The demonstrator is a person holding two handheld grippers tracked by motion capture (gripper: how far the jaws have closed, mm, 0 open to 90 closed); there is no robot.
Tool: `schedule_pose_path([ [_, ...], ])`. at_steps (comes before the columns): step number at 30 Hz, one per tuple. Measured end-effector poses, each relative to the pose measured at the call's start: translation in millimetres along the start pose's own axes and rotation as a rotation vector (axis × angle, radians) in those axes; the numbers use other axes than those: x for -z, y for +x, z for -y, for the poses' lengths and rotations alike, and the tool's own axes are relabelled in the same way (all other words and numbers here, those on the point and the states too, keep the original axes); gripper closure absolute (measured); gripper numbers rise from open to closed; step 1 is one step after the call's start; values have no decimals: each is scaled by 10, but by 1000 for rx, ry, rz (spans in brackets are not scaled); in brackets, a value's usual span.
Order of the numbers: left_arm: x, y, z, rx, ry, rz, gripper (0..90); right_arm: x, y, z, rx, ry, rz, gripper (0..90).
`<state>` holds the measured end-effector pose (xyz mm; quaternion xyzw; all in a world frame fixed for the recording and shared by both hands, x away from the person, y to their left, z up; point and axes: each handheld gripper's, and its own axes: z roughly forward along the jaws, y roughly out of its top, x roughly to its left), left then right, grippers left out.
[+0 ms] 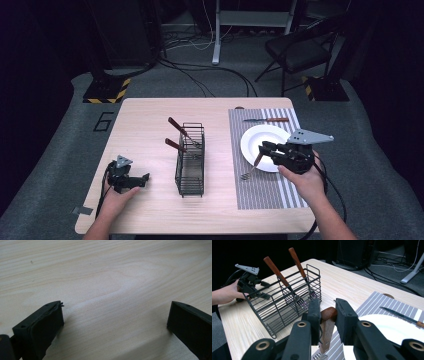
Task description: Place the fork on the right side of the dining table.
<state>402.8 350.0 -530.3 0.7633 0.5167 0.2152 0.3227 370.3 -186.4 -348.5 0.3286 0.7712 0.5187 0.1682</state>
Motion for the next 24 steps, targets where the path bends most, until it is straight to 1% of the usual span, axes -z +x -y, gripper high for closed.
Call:
schedule_pose_path([
  [5, 1, -1, 0, 0, 0, 0, 3, 9, -28, 62, -10, 3, 5, 743],
  [14, 0, -1, 0, 0, 0, 0, 3, 0, -48, 119, -17, 4, 2, 742],
  [24, 0, -1, 0, 0, 0, 0, 3, -11, -82, 207, -37, 7, 7, 742],
])
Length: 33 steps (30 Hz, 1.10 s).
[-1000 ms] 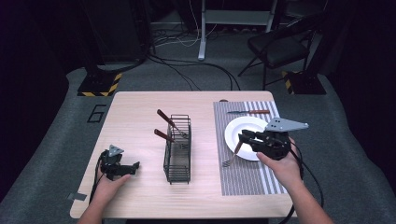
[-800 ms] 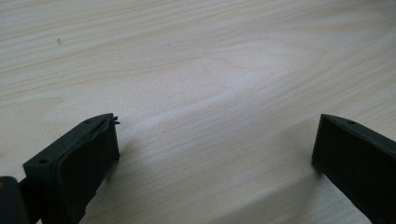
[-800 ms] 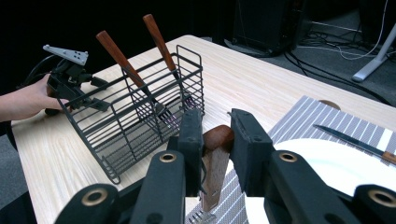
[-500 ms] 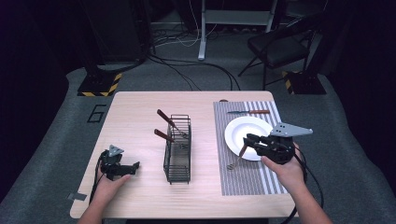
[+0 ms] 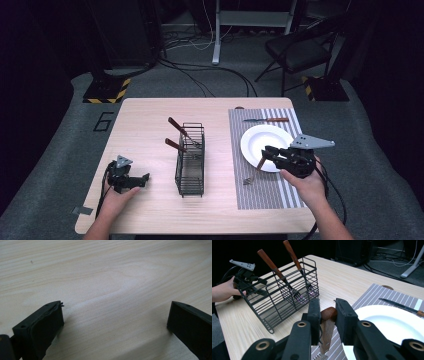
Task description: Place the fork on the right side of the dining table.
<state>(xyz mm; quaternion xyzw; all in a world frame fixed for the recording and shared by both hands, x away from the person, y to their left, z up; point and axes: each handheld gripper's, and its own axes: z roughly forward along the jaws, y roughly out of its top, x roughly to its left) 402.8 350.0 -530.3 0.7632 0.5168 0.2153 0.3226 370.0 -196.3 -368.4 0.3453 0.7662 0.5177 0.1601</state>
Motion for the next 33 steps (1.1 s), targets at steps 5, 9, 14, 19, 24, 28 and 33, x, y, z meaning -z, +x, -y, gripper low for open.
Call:
schedule_pose_path([
  [5, 0, -2, 1, 1, -1, 0, 3, -4, -33, 62, -13, 5, 4, 742],
  [9, 0, -1, 1, 0, -1, 0, 3, 14, -65, 102, -22, -4, 1, 742],
  [14, 0, -2, 1, 1, -1, -1, 3, 39, -86, 130, -38, -10, 4, 741],
  [19, 0, -2, 1, 1, -1, -1, 3, 70, -135, 171, -75, -19, 6, 739],
  [24, 0, -2, 1, 0, -2, -1, 3, 106, -177, 215, -104, -25, 18, 738],
  [28, 0, -2, 1, 1, -2, -1, 3, 132, -209, 253, -126, -34, 26, 737],
  [33, 0, -2, 1, 0, -2, -1, 3, 179, -259, 318, -155, -43, 48, 736],
])
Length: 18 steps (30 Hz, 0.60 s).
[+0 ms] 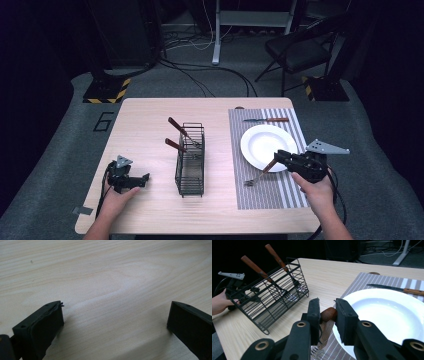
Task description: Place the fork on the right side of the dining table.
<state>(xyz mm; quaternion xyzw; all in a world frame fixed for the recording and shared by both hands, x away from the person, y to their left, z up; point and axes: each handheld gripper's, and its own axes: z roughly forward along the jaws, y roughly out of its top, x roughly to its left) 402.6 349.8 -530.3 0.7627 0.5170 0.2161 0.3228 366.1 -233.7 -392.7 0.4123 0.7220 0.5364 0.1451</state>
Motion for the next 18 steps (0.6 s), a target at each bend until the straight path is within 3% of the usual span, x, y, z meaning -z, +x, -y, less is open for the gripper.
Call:
schedule_pose_path([
  [18, 0, -1, 0, 1, 0, 1, 3, 130, -212, 233, -110, -20, 81, 730],
])
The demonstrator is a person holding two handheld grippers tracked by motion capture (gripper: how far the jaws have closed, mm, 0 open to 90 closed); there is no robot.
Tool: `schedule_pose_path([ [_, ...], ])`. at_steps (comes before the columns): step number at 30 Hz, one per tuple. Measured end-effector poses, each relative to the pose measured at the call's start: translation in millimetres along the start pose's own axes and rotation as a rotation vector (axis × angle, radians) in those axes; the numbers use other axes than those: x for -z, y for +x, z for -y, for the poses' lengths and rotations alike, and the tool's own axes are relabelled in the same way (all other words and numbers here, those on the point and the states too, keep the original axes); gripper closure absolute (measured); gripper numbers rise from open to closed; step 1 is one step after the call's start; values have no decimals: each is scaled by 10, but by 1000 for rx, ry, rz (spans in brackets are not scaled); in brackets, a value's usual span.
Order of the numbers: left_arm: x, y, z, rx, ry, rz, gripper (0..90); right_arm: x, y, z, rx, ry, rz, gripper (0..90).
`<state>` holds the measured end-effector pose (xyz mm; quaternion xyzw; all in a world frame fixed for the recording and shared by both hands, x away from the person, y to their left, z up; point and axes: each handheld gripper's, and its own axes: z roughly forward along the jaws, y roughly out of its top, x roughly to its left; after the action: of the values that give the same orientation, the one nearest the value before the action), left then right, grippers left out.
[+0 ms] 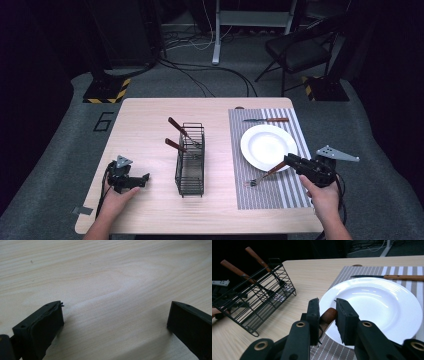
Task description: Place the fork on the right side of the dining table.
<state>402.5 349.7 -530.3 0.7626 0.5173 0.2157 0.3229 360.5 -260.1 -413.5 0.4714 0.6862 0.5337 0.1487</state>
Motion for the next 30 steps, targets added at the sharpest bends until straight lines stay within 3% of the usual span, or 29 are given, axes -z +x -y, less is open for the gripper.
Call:
schedule_pose_path([
  [9, 0, 1, 0, -1, -1, -1, 3, 29, -91, 84, -17, 0, 47, 732],
  [17, -4, -2, 2, 1, -6, -5, 3, 53, -195, 177, -80, 12, 87, 730],
  [30, -6, -2, 3, 1, -8, -4, 3, 66, -318, 333, -128, 19, 148, 713],
])
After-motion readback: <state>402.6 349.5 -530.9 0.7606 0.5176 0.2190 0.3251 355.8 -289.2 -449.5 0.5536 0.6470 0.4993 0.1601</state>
